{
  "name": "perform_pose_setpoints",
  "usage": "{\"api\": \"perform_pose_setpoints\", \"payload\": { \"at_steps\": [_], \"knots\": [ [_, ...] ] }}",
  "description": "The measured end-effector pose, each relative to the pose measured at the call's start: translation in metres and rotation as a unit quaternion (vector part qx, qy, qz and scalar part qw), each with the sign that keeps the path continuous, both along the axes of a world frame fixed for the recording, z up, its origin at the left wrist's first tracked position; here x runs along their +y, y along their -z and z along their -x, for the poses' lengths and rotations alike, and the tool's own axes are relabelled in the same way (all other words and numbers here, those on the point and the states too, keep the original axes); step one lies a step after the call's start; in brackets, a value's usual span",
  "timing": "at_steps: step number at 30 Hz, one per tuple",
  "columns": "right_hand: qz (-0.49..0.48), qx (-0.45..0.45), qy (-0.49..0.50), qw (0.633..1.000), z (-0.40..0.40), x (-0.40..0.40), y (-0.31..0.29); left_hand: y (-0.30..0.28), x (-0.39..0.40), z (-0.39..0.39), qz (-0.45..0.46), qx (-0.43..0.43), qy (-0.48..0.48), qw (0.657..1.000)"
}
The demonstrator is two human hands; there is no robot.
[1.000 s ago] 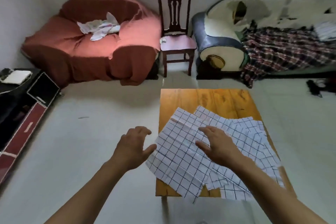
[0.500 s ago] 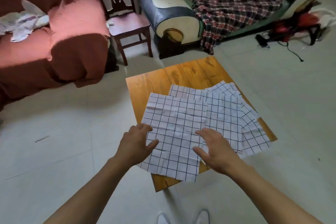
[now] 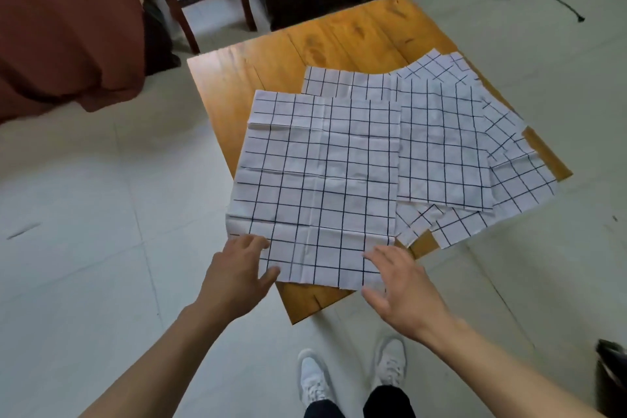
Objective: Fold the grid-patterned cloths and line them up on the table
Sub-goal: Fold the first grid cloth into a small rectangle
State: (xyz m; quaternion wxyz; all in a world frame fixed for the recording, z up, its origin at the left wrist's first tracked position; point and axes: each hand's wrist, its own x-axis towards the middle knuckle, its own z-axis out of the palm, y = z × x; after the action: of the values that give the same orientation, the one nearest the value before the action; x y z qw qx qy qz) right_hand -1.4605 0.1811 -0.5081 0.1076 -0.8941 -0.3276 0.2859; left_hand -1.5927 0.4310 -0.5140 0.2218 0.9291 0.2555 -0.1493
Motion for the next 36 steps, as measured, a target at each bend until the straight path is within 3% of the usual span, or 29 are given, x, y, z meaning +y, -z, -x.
{"api": "perform_pose_setpoints", "payload": {
  "at_steps": [7,16,21,27,36],
  "knots": [
    [-0.016,-0.051,0.011,0.998,0.028,-0.009,0.064,0.069,0.004,0.014,-0.095,0.010,0.116,0.989],
    [-0.037,-0.128,0.013,0.991,0.028,-0.006,0.096,0.103,0.006,0.013,-0.174,-0.128,0.135,0.967],
    [-0.111,-0.187,0.016,0.976,0.021,-0.010,0.096,0.091,0.017,0.014,-0.186,-0.188,0.128,0.956],
    [-0.125,-0.177,0.014,0.976,0.009,-0.018,0.073,0.054,0.025,-0.002,-0.176,-0.225,0.117,0.951],
    [-0.230,-0.112,0.132,0.958,-0.043,-0.010,0.003,-0.007,0.043,-0.032,-0.157,-0.265,0.091,0.947]
  ]
}}
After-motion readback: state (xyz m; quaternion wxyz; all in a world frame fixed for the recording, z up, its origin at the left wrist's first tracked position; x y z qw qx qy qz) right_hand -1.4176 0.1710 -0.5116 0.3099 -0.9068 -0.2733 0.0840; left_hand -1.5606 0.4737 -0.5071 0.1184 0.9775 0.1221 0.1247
